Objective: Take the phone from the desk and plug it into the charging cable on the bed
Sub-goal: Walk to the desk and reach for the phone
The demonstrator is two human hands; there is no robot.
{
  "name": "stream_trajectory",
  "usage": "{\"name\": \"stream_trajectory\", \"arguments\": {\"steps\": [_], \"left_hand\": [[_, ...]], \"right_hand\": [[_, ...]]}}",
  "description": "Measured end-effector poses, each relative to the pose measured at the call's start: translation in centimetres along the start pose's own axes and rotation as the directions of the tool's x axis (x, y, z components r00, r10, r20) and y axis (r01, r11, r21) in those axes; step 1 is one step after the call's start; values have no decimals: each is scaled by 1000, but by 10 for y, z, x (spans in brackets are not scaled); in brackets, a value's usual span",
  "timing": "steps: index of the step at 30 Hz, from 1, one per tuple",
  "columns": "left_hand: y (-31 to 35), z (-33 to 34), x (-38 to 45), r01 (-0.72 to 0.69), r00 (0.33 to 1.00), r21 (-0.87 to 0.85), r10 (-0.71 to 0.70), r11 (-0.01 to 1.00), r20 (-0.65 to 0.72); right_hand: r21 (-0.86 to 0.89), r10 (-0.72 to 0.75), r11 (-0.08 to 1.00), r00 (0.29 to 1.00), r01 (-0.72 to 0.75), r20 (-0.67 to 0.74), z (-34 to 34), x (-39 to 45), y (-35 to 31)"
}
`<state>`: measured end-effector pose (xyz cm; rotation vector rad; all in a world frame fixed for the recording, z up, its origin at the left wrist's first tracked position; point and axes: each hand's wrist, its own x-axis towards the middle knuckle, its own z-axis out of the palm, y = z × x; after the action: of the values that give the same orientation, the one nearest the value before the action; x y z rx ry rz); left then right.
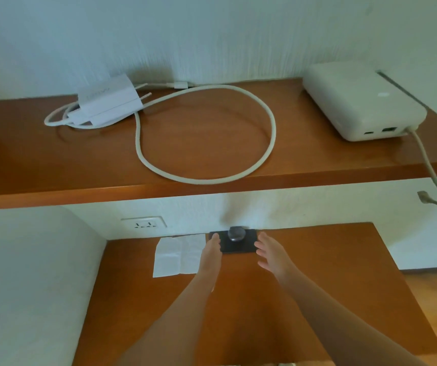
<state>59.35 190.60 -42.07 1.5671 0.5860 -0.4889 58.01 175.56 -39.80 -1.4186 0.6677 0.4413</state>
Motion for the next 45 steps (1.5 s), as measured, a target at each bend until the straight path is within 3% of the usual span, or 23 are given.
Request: {"name": "stream_trajectory", "arguments": {"steps": [12, 19, 30, 34, 39, 42, 45], "left_hand": [[27, 4, 28, 14, 1000, -9, -14, 1000, 14], [20, 12, 44, 63, 998, -64, -62, 996, 19], [4, 24, 54, 47, 999, -143, -44, 989, 25], [-3, 28, 63, -100, 995, 193, 102, 976, 0], [-10, 39, 73, -284, 935, 613, 354, 737, 8], [-14, 43, 76, -327, 891, 735, 453, 594, 31], [-19, 50, 78, -353, 871, 780, 486, 517, 72]], "right_hand": [[200, 118, 972, 993, -121, 29, 20, 24, -21], [81, 123, 990, 989, -116, -79, 31, 50, -24], [105, 114, 989, 992, -108, -53, 28, 61, -7], [87, 95, 992, 993, -89, -73, 23, 58, -7], [124, 93, 989, 992, -81, -91, 5, 55, -9], [122, 54, 992, 996, -45, -75, -5, 55, -7], [127, 30, 992, 997, -21, -72, -15, 54, -5]]}}
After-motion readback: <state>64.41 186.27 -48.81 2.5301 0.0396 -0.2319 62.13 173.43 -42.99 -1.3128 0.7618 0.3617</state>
